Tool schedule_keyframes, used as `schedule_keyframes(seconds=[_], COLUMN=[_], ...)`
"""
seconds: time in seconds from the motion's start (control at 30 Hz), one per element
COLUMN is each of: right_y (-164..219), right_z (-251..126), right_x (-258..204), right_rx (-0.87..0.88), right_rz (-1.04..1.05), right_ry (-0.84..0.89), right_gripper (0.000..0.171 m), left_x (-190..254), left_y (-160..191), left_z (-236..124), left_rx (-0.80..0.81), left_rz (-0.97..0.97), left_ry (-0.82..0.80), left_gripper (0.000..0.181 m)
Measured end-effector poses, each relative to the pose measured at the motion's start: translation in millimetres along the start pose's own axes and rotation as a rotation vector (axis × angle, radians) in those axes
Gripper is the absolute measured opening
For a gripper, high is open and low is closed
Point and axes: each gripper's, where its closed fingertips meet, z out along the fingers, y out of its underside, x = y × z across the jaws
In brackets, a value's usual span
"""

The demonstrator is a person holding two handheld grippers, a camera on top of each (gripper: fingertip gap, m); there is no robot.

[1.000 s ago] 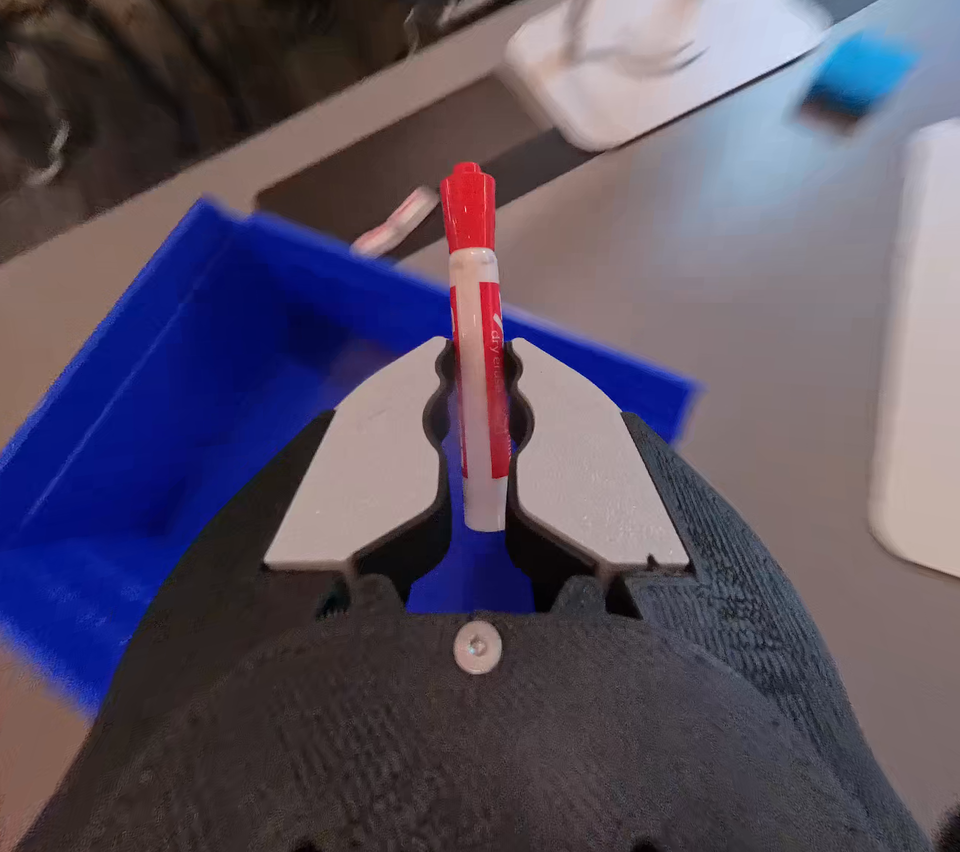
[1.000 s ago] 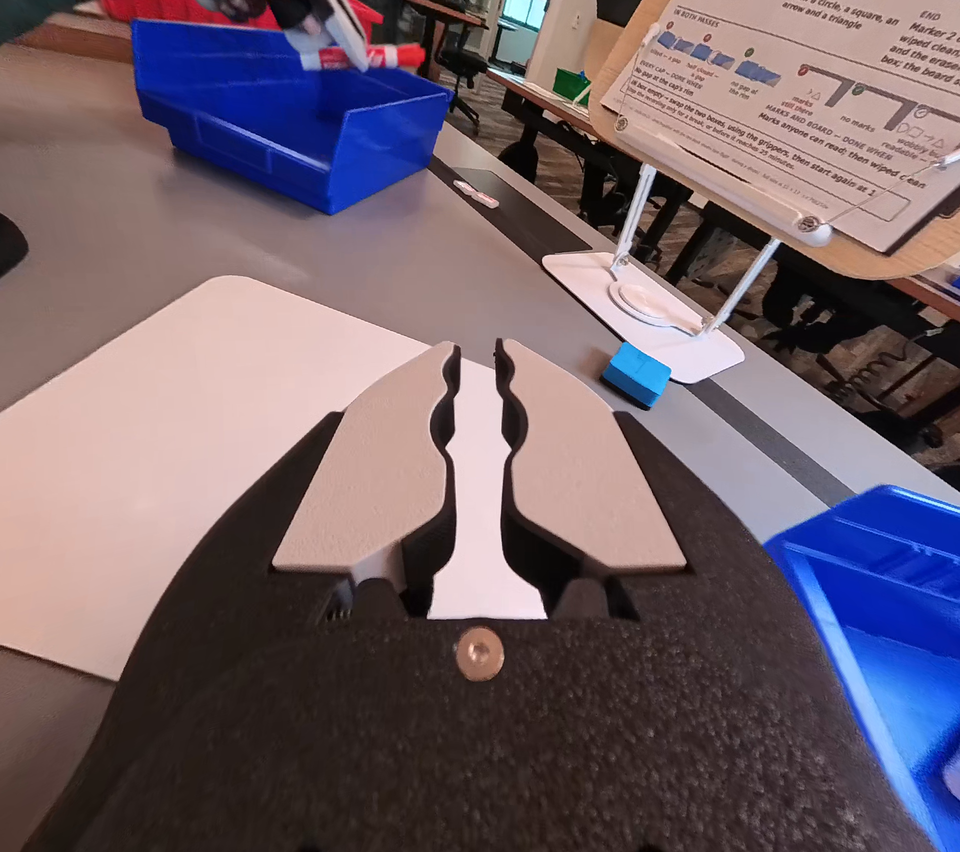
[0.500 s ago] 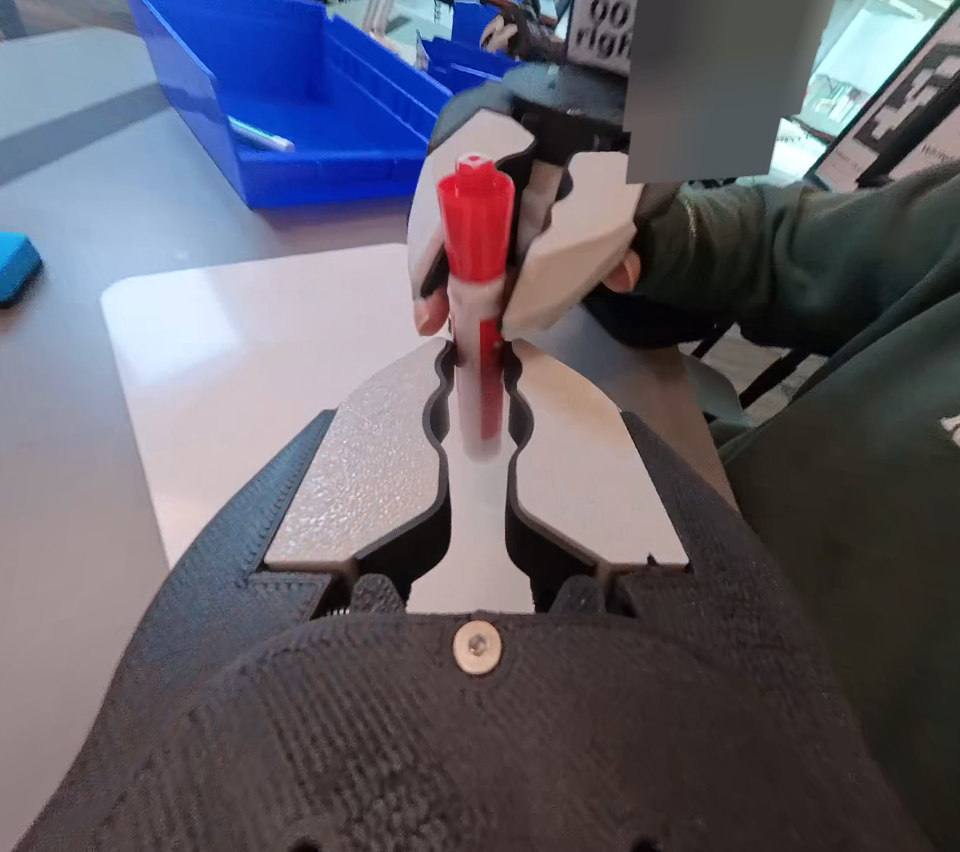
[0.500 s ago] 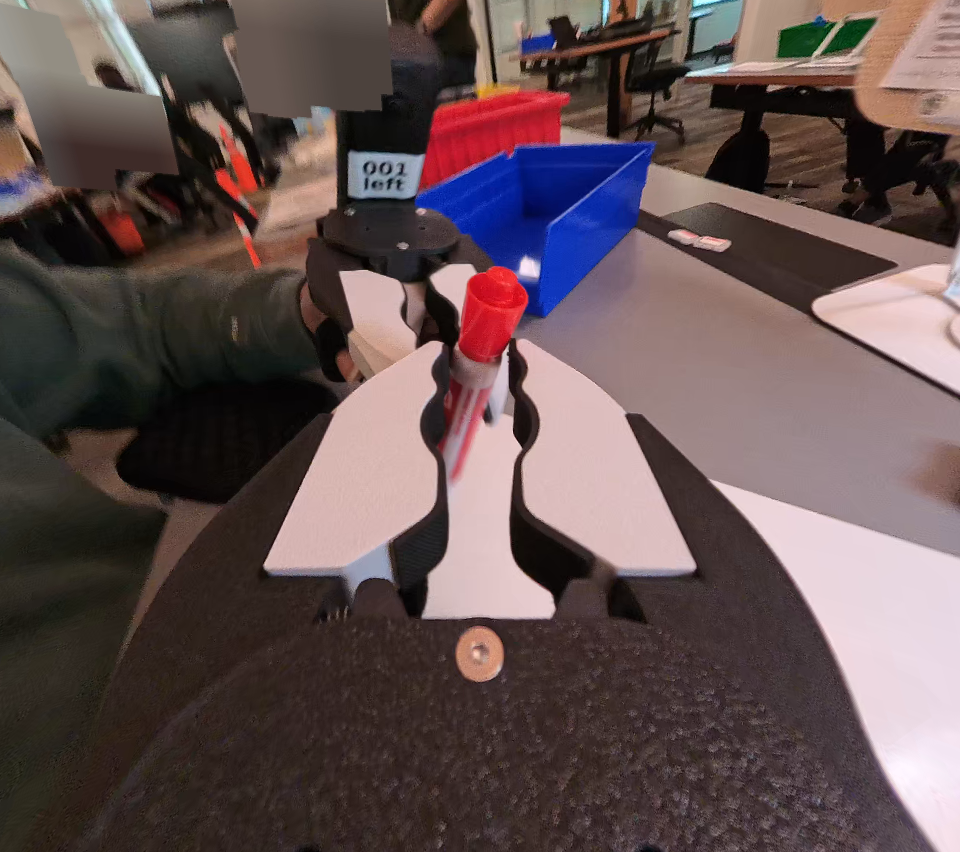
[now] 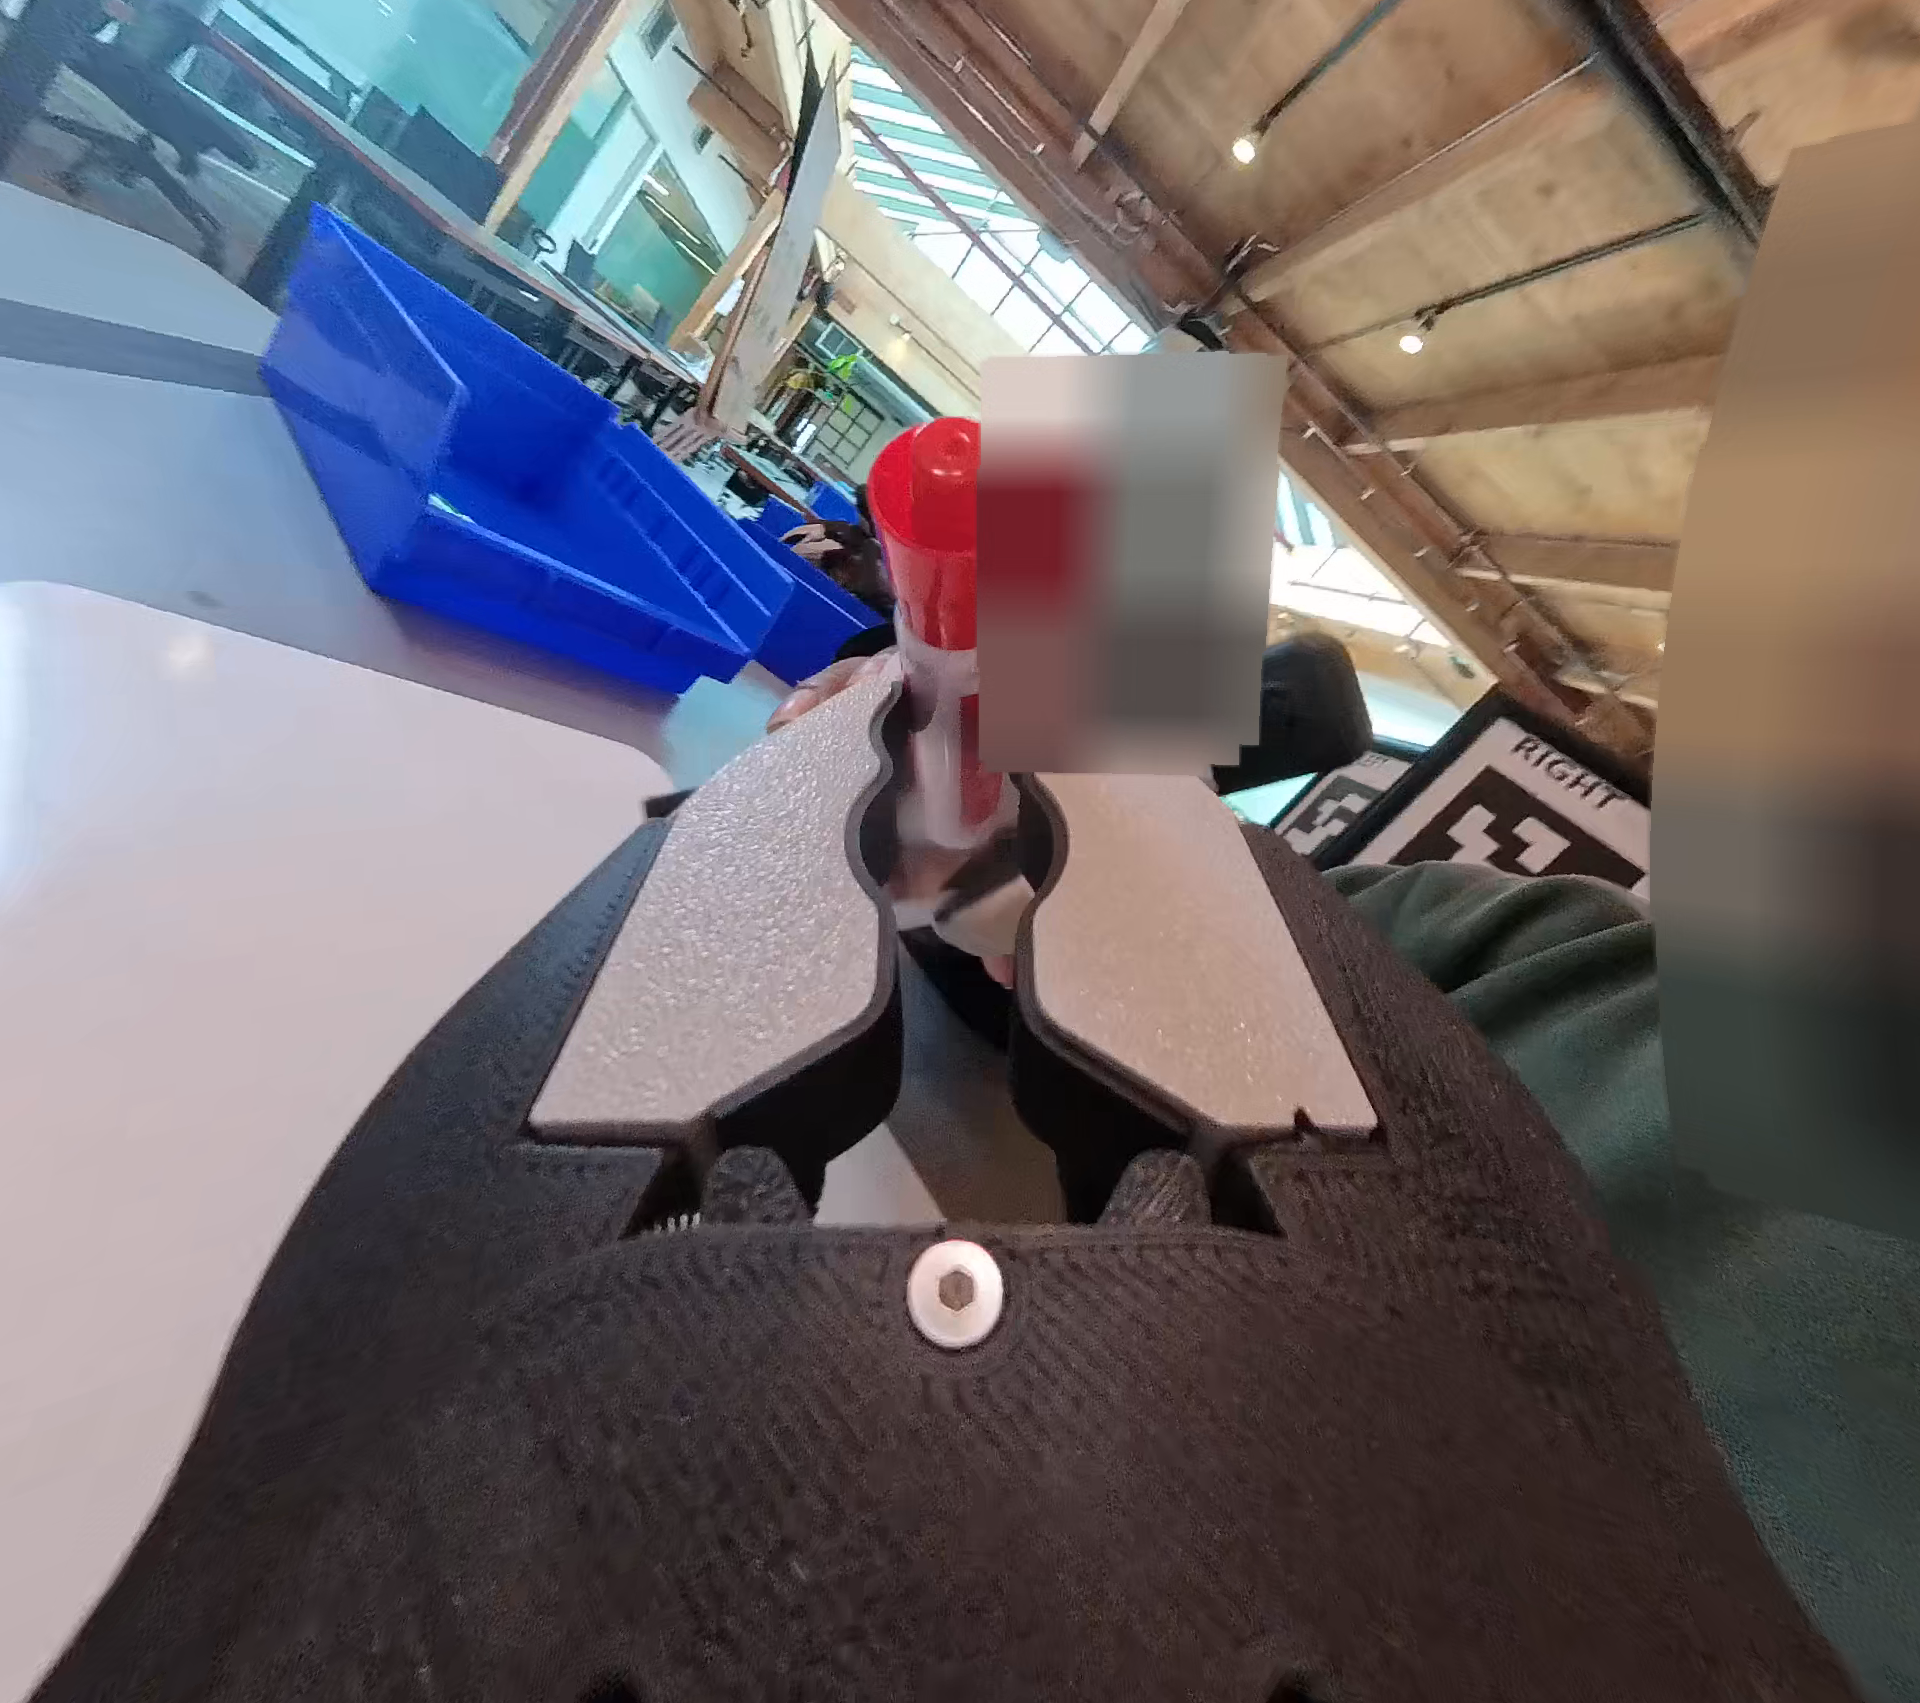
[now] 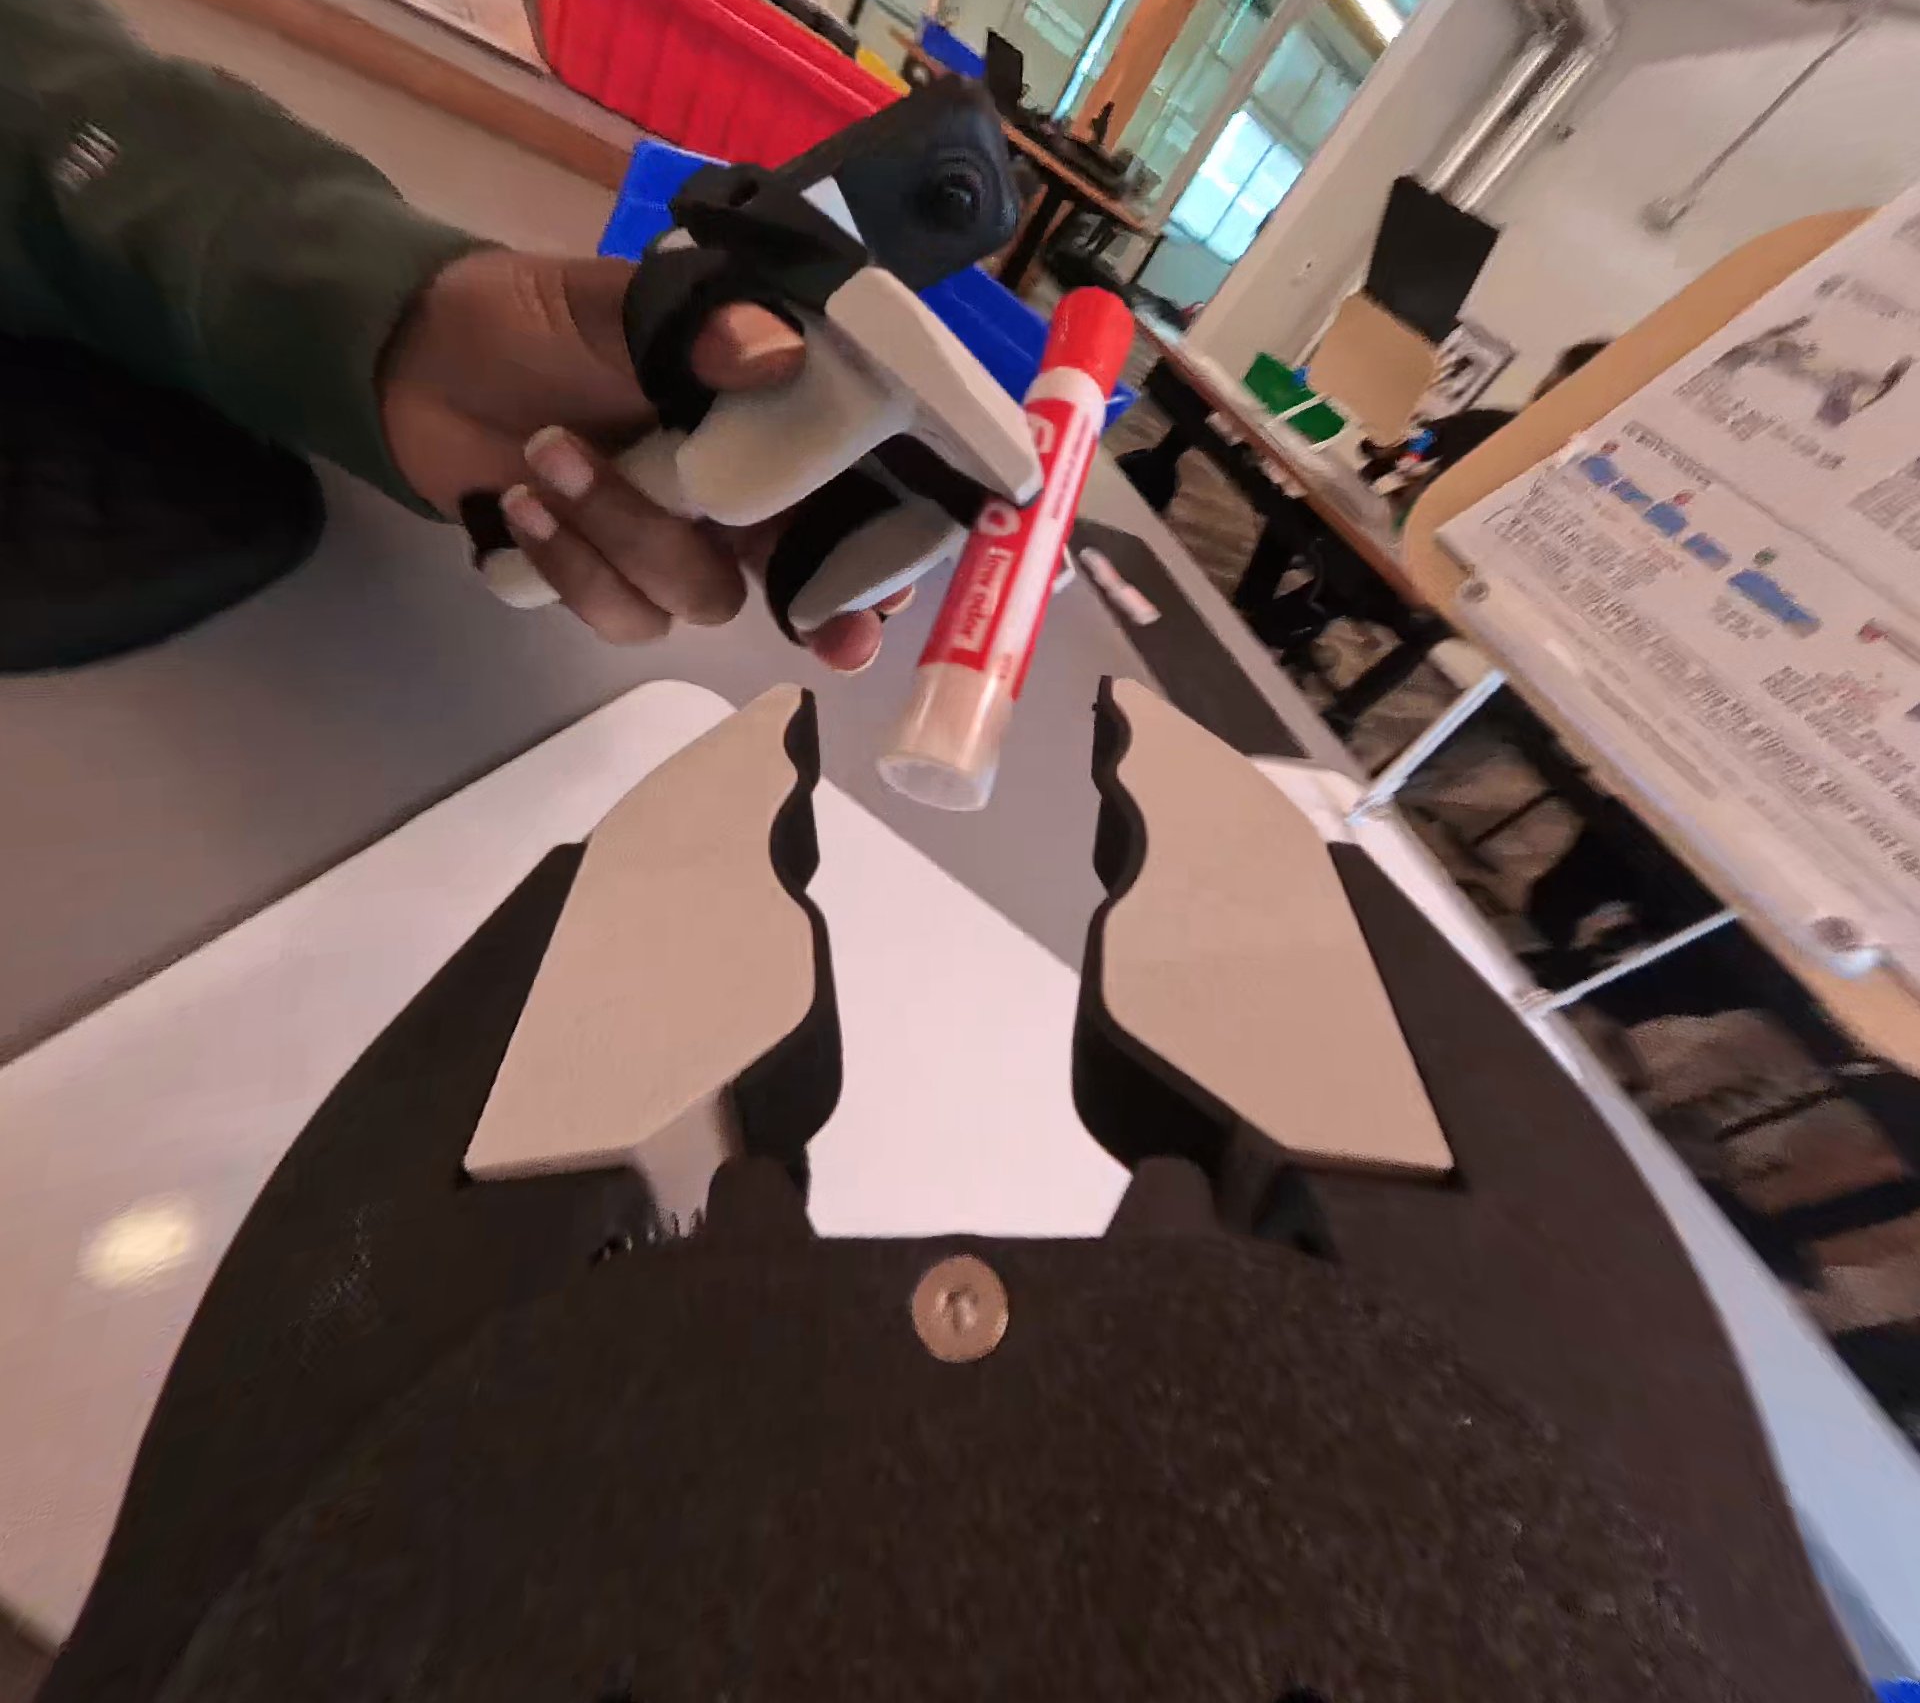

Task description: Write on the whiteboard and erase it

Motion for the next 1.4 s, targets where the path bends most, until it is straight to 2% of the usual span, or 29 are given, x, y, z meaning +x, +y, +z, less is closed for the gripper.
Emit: schedule_keyframes(seconds=[0.1,0.17,0.37,0.53,0.67,0.73,1.0,1.4], right_y=[-8.0,-11.4,-9.6,-6.8,0.0,1.2,0.8,10.4], right_z=[1.8,-0.7,-13.1,-28.9,-32.2,-32.6,-32.5,-26.1], right_x=[4.4,6.3,8.0,-0.7,-13.8,-18.9,-26.2,-28.9], right_rx=[0.032,0.043,0.034,0.045,0.035,0.035,0.053,0.028], right_rz=[-0.102,-0.099,0.036,0.271,0.366,0.401,0.502,0.513], right_ry=[0.101,0.108,-0.026,-0.271,-0.404,-0.449,-0.533,-0.551], right_gripper=[0.026,0.021,0.020,0.020,0.020,0.020,0.020,0.020], left_x=[4.3,6.3,0.6,-4.5,-1.9,-2.7,-1.3,2.8], left_y=[0.7,4.1,7.3,17.5,40.1,45.8,57.1,50.2], left_z=[1.4,0.6,-6.6,-23.0,-28.7,-31.4,-37.3,-38.0], left_rx=[0.028,-0.001,-0.082,-0.200,-0.323,-0.361,-0.436,-0.381], left_rz=[-0.051,-0.062,0.058,0.273,0.387,0.428,0.495,0.461], left_ry=[0.019,0.043,0.009,-0.075,-0.085,-0.095,-0.102,-0.072], left_gripper=[0.018,0.019,0.022,0.033,0.030,0.021,0.019,0.020])
